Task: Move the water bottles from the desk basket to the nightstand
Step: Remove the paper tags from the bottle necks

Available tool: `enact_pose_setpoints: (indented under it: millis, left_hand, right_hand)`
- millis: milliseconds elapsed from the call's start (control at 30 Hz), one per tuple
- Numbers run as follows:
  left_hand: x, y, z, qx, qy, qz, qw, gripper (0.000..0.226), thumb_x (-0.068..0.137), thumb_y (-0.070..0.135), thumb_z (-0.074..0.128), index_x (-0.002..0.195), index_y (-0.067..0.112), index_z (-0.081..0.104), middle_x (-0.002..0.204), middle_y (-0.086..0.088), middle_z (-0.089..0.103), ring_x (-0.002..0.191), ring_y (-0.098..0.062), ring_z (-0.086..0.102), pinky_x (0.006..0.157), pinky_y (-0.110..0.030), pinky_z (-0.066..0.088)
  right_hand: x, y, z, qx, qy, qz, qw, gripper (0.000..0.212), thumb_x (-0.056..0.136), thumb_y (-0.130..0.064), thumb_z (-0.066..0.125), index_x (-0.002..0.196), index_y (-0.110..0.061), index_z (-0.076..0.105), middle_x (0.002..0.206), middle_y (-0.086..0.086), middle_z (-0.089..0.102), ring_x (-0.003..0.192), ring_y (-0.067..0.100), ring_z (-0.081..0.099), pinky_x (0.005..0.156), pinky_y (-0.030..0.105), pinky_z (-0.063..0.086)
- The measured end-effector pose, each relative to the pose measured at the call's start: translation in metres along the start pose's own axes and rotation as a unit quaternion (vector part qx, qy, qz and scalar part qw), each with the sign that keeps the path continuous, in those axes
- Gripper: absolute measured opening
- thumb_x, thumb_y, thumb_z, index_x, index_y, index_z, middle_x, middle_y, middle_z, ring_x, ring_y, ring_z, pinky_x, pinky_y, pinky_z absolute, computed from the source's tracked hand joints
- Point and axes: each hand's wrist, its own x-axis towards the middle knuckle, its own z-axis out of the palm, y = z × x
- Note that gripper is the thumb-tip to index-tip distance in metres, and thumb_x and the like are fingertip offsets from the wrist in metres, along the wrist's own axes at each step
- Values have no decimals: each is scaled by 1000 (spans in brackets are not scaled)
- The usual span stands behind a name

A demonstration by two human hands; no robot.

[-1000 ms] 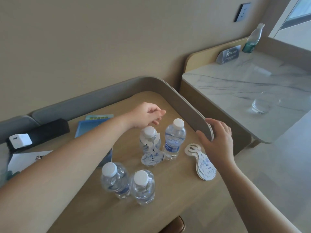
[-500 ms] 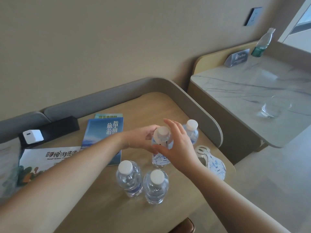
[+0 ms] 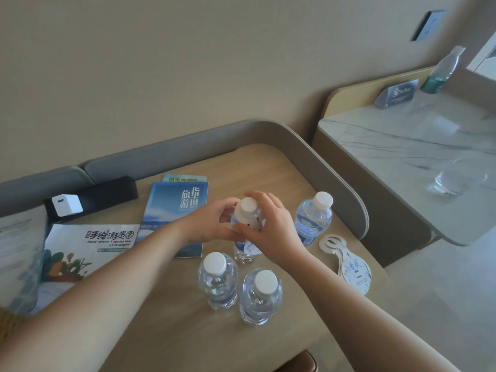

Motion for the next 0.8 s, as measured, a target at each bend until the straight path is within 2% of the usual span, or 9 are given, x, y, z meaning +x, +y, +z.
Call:
enact_pose_setpoints:
  millis: [267,400,467,533,600,700,800]
  left_hand:
    - [-11,-6,2,-7,44,-10,999,61,71,17,85,124,22,56,114,12,69,107,-1,63,82,-10,46]
    - [-11,-9,2,-28,43,-19,999,63,70,20,86,125,23,54,118,13,68,111,-2,62,85,-13,48]
    - [-11,-12,3,-41,38,-23,998,66,70,18,86,127,23,52,122,15,66,114,-1,60,87,-11,47]
    - [-11,-14,2,-44,34,-29,998,69,69,17,86,128,25,51,123,16,65,116,0,59,88,-8,44]
    - [-10,-15,1,-39,33,-34,998,68,68,18,86,126,27,51,122,19,65,114,2,59,85,-4,43]
    - [-10,-15,1,-13,36,-33,999,65,65,30,87,120,38,53,120,24,64,113,7,58,81,-4,44]
    - [-10,-18,2,-15,39,-32,999,67,62,39,89,119,44,54,121,23,64,114,4,58,83,-5,44]
  right_hand:
    - [12,-13,-3,1,-7,-61,998,52,74,-24,78,121,-15,58,107,-3,55,98,16,53,78,25,44]
    - [13,-24,-22,15,2,-69,997,49,75,-23,78,120,-16,59,107,-7,55,98,11,55,76,5,38]
    - [9,-30,-41,32,35,-97,994,48,75,-26,79,119,-15,60,107,-7,57,95,9,57,78,8,43]
    - [1,-30,-67,57,86,-109,989,47,76,-32,77,117,-18,60,109,-6,60,97,9,61,80,18,49]
    - [-12,-20,-99,89,143,-79,983,46,75,-38,74,117,-26,60,109,-8,62,98,9,63,80,16,49]
    - [-32,13,-140,122,200,37,971,47,70,-47,75,114,-36,61,106,-16,66,98,-1,62,73,8,46]
    - [-45,65,-151,64,203,176,961,43,71,-45,77,111,-34,63,101,-20,67,95,-1,62,66,13,44]
